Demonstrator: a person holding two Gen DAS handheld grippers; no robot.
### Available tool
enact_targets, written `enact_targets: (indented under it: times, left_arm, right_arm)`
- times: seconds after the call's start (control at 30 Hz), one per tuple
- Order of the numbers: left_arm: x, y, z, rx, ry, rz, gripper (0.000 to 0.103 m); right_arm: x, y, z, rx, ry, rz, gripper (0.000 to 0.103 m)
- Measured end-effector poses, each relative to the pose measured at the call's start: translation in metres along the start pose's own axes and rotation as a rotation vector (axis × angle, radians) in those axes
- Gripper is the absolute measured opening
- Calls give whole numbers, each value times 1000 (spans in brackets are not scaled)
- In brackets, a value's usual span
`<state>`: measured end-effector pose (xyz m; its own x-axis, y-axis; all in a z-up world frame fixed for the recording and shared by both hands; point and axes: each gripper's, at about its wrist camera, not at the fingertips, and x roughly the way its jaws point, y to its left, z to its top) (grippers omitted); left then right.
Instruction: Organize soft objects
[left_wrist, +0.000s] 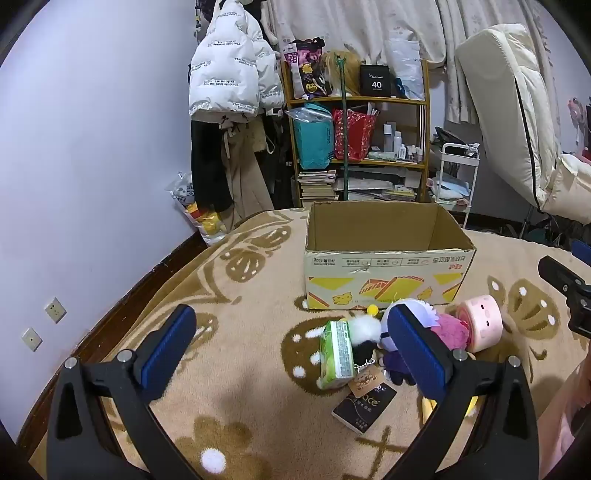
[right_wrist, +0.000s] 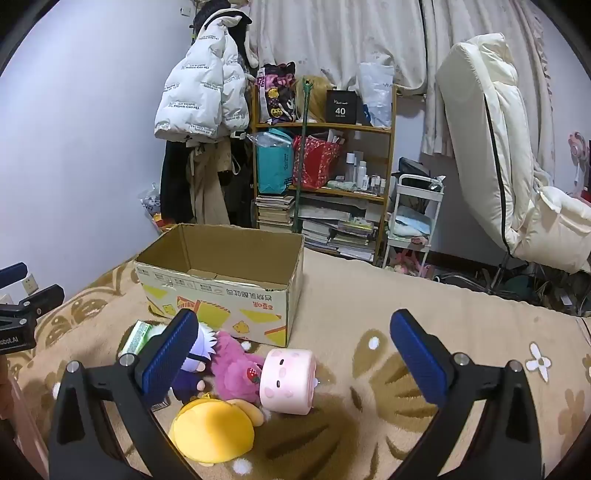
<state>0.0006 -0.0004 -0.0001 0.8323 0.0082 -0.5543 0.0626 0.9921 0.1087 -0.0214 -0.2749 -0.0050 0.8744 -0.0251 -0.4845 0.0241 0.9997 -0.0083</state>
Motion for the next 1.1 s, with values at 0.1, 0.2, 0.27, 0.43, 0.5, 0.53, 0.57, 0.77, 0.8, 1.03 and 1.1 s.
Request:
enact_targets:
  times: [0.1, 0.2, 0.27, 0.43, 0.5, 0.53, 0.57, 0.77, 0.8, 1.03, 1.1]
  left_arm:
    - [1, 0, 0, -1, 0, 4, 102]
    - [-3, -1, 3, -2, -7, 5, 102]
    - [-2, 0, 3, -3, -8, 4, 102]
    - [-1, 0, 7, -2, -4, 3, 102]
    - [-1, 1, 8, -6, -4, 6, 102]
    - [-6, 1, 2, -2, -14, 9, 102]
    - [-6, 1, 2, -4, -14, 9, 102]
    - [-6, 0, 0, -5, -16, 10, 102]
    - [-6, 0, 0, -5, -16, 10, 102]
    - [-5, 4, 0, -7, -18, 9, 102]
    - [-5, 5, 0, -8, -22, 10, 102]
  right_arm:
    - [0, 0, 0, -3, -10, -3, 103]
    - [-1, 0, 0, -1, -9, -3, 103]
    - [0, 0, 0, -2, -9, -5, 103]
    - [-3, 3, 0, -9, -13, -9, 103]
    - [-3, 2, 0, -3, -18, -7, 103]
    - [-4, 2, 1, -3, -25, -5, 103]
    - [-5, 2, 1, -1, -30, -3, 103]
    - [-4, -1, 5, 2, -38, 4, 103]
    - [-7, 1, 4, -1, -42, 2, 103]
    - [-7, 2, 3, -3, -43, 3, 103]
    - [-6, 2, 3, -3, -44, 4, 103]
